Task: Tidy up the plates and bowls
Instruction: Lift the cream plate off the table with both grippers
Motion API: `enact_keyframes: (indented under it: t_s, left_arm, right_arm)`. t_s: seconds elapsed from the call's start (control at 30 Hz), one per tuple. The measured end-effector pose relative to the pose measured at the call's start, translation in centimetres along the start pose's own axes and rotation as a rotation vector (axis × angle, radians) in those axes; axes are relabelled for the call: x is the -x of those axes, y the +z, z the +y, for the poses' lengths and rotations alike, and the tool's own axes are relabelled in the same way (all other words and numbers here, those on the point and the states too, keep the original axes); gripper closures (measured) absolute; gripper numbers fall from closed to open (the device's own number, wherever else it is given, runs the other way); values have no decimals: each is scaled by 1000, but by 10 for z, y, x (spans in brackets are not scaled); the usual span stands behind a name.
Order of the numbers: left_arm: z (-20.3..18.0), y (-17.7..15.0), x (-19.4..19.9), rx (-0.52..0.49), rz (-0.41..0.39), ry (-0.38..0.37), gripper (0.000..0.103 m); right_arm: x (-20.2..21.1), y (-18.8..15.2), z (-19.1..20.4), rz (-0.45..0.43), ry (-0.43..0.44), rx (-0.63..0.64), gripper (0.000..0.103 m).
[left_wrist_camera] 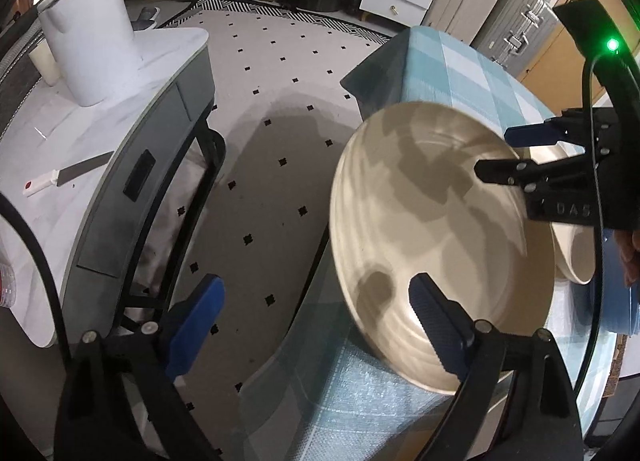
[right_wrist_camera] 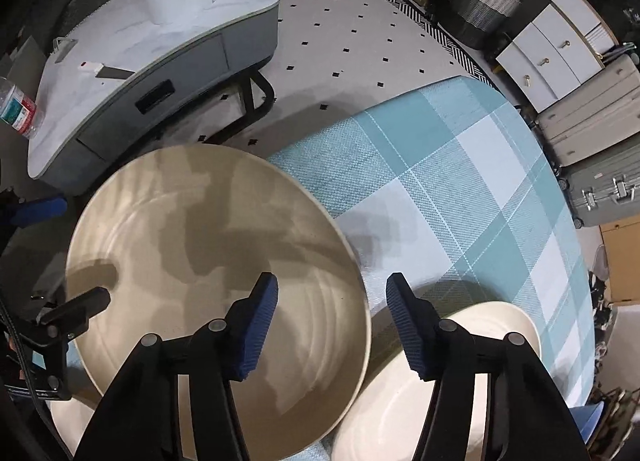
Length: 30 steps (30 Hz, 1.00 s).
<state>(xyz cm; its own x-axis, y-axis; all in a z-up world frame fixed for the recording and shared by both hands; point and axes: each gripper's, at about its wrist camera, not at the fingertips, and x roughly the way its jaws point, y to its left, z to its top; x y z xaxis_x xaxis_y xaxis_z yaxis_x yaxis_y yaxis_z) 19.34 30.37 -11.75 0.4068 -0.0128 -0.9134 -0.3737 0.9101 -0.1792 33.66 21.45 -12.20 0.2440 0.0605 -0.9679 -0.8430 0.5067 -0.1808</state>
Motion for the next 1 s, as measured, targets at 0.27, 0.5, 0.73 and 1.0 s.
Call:
enact_keyframes:
  t_s: [0.27, 0.5, 0.73, 1.0]
  left_arm:
    - [5, 0, -7, 36, 37, -58, 29]
    - [4, 1, -3, 22, 30, -46, 41]
    - [9, 2, 2, 35, 44, -67, 57]
    - [6, 1, 9, 3, 47, -27, 67]
  right_arm:
    - [-4, -2, -2, 5, 54, -15, 51]
    - [-1, -9, -7, 3, 111, -62, 52]
    - [-1, -17, -7, 0, 166, -118, 54]
    - [-3, -29, -6, 12, 190, -178, 65]
